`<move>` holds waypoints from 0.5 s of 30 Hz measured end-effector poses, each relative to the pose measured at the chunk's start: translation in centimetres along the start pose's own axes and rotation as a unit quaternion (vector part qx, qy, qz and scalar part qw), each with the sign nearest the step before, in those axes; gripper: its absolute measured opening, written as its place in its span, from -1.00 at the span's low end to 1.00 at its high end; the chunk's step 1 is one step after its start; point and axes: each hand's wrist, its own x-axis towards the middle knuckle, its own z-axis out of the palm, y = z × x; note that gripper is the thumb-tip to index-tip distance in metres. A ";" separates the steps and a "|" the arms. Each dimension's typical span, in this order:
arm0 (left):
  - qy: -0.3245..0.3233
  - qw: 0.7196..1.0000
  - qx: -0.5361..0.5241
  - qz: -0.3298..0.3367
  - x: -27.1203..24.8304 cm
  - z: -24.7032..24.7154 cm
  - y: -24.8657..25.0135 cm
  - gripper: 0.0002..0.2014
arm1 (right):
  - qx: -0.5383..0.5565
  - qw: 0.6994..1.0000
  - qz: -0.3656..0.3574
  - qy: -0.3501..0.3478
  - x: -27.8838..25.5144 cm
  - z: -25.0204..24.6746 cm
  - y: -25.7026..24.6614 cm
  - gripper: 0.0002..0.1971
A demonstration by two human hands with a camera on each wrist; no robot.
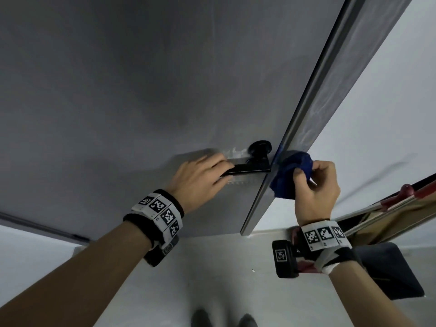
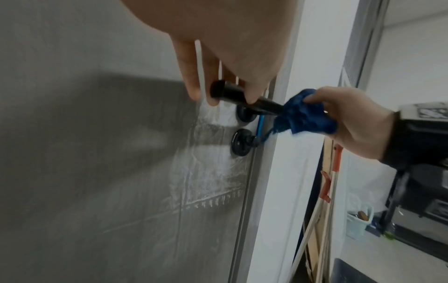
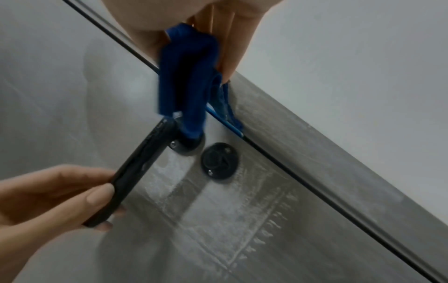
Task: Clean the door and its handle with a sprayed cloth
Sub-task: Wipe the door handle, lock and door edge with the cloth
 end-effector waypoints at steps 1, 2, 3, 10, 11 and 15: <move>0.033 0.999 -0.004 -0.003 0.1 0.6 0.1 -0.80 | 0.001 1.000 -0.003 -0.012 -0.3 -0.3 0.8 -0.70; 0.067 0.998 -0.005 -0.005 0.2 1.0 0.3 -0.79 | 0.002 1.000 -0.003 -0.027 -0.7 -0.3 1.7 -0.68; 0.098 0.995 -0.010 -0.005 0.5 1.5 0.5 -0.77 | 0.001 0.999 -0.006 -0.041 -0.9 -0.3 2.5 -0.68; 0.215 0.973 -0.066 0.060 1.7 3.6 -0.2 -0.71 | -0.013 0.991 -0.126 -0.043 -0.6 3.8 6.0 -0.75; 0.222 0.969 -0.071 0.077 1.9 3.8 -0.4 -0.70 | -0.007 0.988 -0.149 -0.035 -0.4 4.4 6.5 -0.75; 0.249 0.953 -0.090 0.148 2.6 4.7 -0.9 -0.68 | 0.016 0.962 -0.272 -0.003 0.2 6.0 7.9 -0.80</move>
